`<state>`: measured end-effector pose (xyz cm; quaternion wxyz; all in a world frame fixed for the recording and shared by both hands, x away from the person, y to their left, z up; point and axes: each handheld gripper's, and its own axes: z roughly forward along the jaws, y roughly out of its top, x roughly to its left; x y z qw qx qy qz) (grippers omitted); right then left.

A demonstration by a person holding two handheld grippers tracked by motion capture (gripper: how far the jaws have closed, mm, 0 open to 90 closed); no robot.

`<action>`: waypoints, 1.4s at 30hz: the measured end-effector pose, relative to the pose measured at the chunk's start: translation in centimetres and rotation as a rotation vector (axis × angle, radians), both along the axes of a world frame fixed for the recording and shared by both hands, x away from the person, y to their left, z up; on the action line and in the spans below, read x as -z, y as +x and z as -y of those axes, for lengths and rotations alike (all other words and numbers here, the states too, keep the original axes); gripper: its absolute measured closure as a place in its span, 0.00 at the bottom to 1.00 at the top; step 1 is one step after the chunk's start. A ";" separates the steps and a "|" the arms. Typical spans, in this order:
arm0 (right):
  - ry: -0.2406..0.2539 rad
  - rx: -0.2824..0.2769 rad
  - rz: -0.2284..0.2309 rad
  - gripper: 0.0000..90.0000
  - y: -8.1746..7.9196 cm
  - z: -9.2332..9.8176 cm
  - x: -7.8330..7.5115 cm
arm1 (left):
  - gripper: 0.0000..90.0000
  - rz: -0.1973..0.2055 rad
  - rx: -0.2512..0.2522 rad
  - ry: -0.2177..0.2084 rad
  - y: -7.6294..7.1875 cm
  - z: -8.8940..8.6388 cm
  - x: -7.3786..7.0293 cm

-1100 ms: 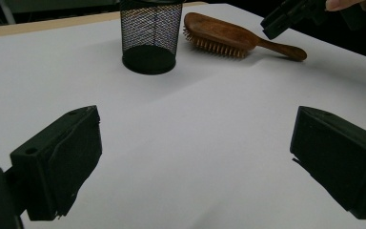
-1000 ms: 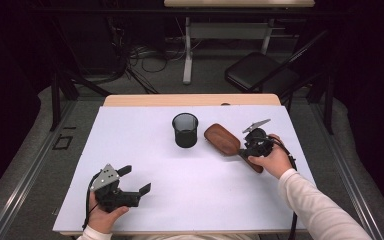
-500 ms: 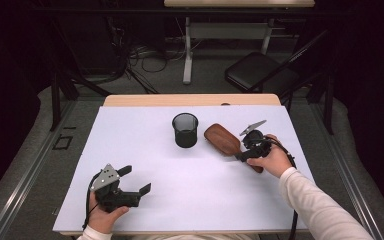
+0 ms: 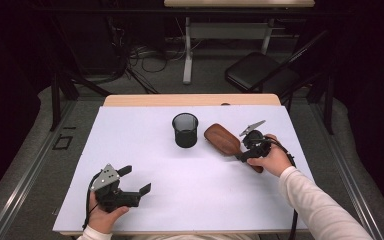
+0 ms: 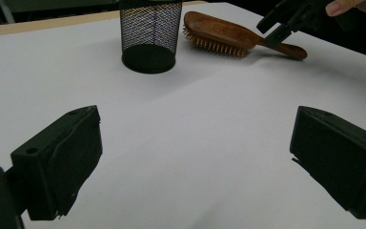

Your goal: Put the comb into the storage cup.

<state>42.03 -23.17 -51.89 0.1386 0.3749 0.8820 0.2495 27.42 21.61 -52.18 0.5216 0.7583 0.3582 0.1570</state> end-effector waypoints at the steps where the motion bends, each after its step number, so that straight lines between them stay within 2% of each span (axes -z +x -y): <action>1: 0.000 0.000 -0.002 0.43 0.1 0.1 0.0 | 0.04 0.000 0.001 0.000 0.0 0.0 0.0; 8: 0.025 0.019 -0.023 0.42 0.4 0.2 0.3 | 0.04 0.000 0.001 0.001 0.0 0.0 0.0; 23: 0.023 0.015 -0.066 0.42 0.8 0.2 1.1 | 0.04 -0.001 -0.002 0.000 0.0 0.1 0.0; 31: -0.011 0.003 -0.082 0.46 1.1 0.1 1.5 | 0.04 -0.002 -0.001 0.000 0.0 0.1 0.0; 36: -0.007 0.003 -0.072 0.50 1.3 0.1 1.7 | 0.04 -0.004 -0.001 0.001 0.0 0.1 0.0; 41: -0.017 -0.004 -0.079 0.54 1.5 0.0 1.9 | 0.04 -0.004 -0.001 0.003 0.0 0.1 0.1; 42: -0.011 0.011 -0.087 0.54 1.4 -0.1 1.9 | 0.04 -0.005 -0.001 0.002 0.0 0.1 0.1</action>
